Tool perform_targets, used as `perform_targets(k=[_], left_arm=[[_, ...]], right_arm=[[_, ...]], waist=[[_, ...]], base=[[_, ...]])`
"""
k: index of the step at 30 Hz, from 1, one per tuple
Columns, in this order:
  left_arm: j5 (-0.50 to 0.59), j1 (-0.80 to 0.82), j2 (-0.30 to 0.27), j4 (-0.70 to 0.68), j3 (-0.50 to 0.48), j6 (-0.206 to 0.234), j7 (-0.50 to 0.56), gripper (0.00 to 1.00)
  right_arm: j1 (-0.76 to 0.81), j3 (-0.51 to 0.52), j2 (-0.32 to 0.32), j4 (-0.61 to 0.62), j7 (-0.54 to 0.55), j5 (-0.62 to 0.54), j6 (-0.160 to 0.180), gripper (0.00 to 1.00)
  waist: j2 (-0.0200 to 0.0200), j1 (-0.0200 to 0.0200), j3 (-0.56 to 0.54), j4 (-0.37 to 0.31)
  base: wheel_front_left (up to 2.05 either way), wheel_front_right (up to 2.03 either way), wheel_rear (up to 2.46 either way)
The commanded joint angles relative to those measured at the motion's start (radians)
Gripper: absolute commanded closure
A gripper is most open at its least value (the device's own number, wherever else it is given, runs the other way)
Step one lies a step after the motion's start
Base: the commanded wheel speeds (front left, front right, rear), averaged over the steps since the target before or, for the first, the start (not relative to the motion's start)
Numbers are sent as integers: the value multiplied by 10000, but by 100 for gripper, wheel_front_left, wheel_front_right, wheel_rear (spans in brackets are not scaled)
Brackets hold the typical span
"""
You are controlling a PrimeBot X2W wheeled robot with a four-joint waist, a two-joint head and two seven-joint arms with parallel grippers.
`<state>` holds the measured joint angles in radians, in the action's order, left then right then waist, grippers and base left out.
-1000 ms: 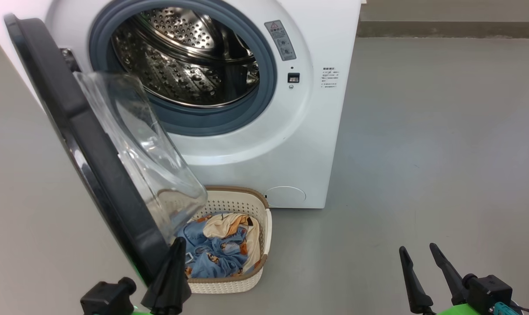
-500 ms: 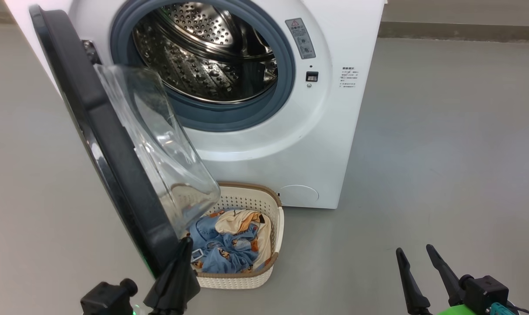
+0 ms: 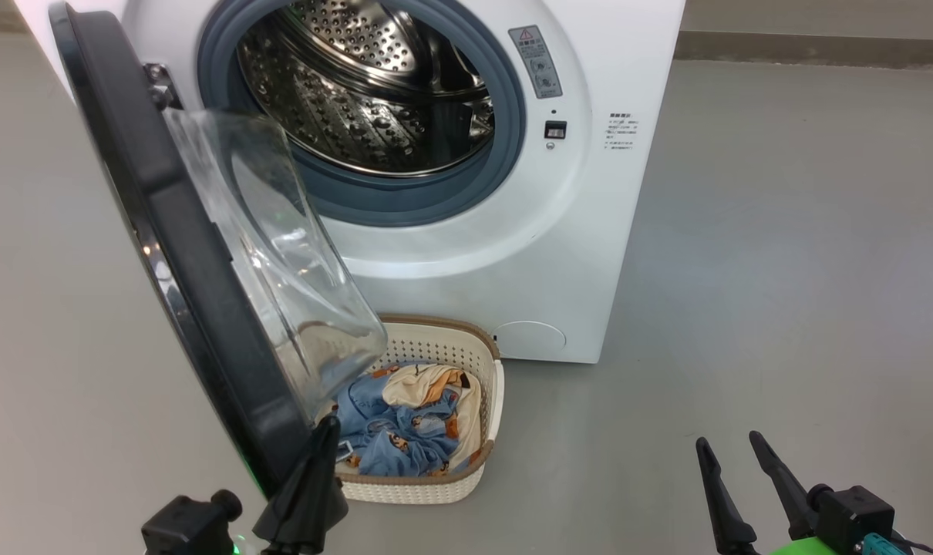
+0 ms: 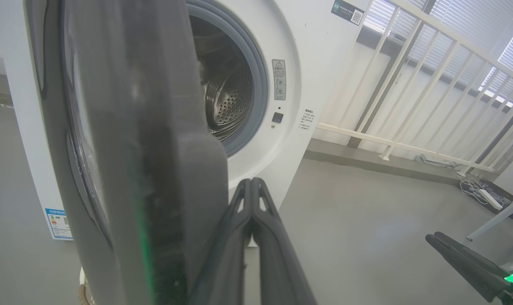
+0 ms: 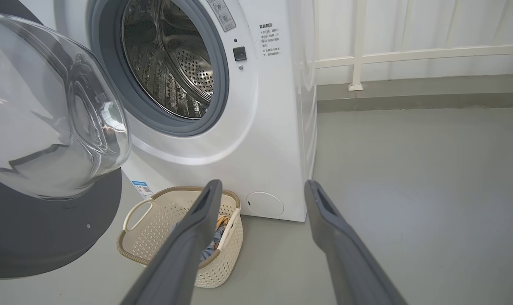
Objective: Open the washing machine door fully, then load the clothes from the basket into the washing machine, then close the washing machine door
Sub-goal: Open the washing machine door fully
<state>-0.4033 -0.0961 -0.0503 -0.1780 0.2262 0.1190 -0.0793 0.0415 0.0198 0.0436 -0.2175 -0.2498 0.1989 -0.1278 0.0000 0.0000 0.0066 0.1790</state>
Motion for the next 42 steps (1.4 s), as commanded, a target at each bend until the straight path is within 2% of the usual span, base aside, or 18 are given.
perform_targets(k=[1,9,20,30,39,42], left_arm=[[-29,481,-207,-66,-667,330,-57,100],[-25,514,-270,-83,-702,413,-52,100],[-210,437,-359,-84,-1181,686,-242,100],[-717,517,-595,539,-2371,937,-789,100],[-1199,991,-1154,1944,-3951,1157,-1416,100],[-1284,1247,-1419,2593,-4417,1108,-1585,100]], right_arm=[[-194,-212,66,198,-120,116,-29,0],[-223,-255,66,160,-120,119,-29,0],[-347,-380,66,97,-120,65,-29,0],[-422,-555,66,57,-120,-12,-29,0],[-412,-667,66,-42,-120,-65,-29,0],[-389,-655,66,-68,-120,-65,-29,0]], waist=[[0,0,21,41],[0,0,102,385],[0,0,334,1287],[0,0,454,1476],[0,0,461,1240],[0,0,445,1155]], base=[[0,0,0],[0,0,0],[0,0,0],[0,0,0],[0,0,0],[0,0,0]])
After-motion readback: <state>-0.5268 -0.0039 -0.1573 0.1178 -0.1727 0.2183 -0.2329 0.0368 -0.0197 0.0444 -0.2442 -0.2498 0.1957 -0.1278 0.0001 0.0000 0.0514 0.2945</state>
